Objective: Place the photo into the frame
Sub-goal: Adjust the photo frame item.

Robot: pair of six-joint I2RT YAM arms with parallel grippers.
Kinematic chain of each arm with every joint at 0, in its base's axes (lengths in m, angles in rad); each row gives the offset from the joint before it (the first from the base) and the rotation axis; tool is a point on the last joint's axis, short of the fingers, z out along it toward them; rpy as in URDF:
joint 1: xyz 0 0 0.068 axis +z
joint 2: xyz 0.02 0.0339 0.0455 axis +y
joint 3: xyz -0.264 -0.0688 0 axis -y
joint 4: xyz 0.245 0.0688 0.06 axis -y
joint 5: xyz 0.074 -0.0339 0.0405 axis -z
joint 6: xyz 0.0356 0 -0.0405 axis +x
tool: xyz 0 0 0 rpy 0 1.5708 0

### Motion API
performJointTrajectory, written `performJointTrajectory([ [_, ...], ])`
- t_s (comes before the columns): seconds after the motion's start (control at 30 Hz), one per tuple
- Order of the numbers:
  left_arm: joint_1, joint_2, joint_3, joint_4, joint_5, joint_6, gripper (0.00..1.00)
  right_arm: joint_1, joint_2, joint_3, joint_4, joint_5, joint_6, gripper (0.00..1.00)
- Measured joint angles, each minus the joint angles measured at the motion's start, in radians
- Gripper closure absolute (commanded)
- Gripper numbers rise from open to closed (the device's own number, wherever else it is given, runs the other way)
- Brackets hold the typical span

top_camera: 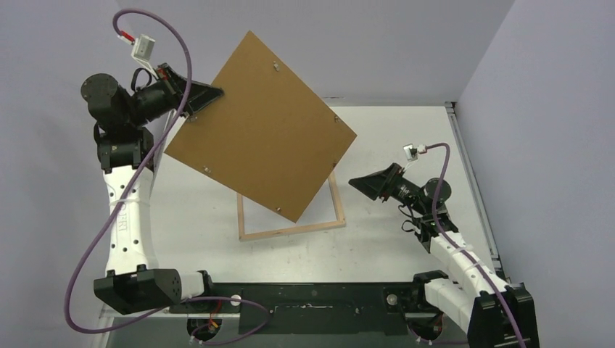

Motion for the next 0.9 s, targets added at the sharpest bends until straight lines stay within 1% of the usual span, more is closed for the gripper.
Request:
performJointTrajectory([
  [0.13,0.041,0.002,-0.022,0.186,-0.002,-0.195,1.00,0.039,0.071,-0.077,0.148,-0.009,0.061,0.09],
  [0.27,0.053,0.017,-0.063,0.352,-0.003,-0.370,1.00,0.089,0.128,-0.128,0.267,0.030,0.105,0.08],
  [0.4,0.053,0.037,-0.075,0.410,-0.003,-0.468,1.00,0.125,0.215,-0.121,0.438,0.076,0.153,0.06],
  [0.5,0.053,0.038,-0.082,0.439,-0.003,-0.517,1.00,0.151,0.318,-0.094,0.584,0.109,0.204,0.04],
  [0.57,0.053,0.038,-0.082,0.457,-0.002,-0.536,1.00,0.166,0.401,-0.075,0.706,0.130,0.257,0.00],
  [0.63,0.053,0.038,-0.082,0.465,-0.002,-0.546,1.00,0.177,0.471,-0.060,0.774,0.149,0.316,0.06],
  [0.73,0.053,0.037,-0.091,0.476,-0.003,-0.553,1.00,0.198,0.551,-0.030,0.818,0.170,0.392,0.17],
  [0.8,0.053,0.037,-0.102,0.478,-0.003,-0.552,1.00,0.217,0.565,-0.010,0.821,0.179,0.421,0.28],
  [0.9,0.053,0.037,-0.111,0.443,-0.005,-0.528,1.00,0.237,0.563,0.027,0.850,0.181,0.457,0.41],
])
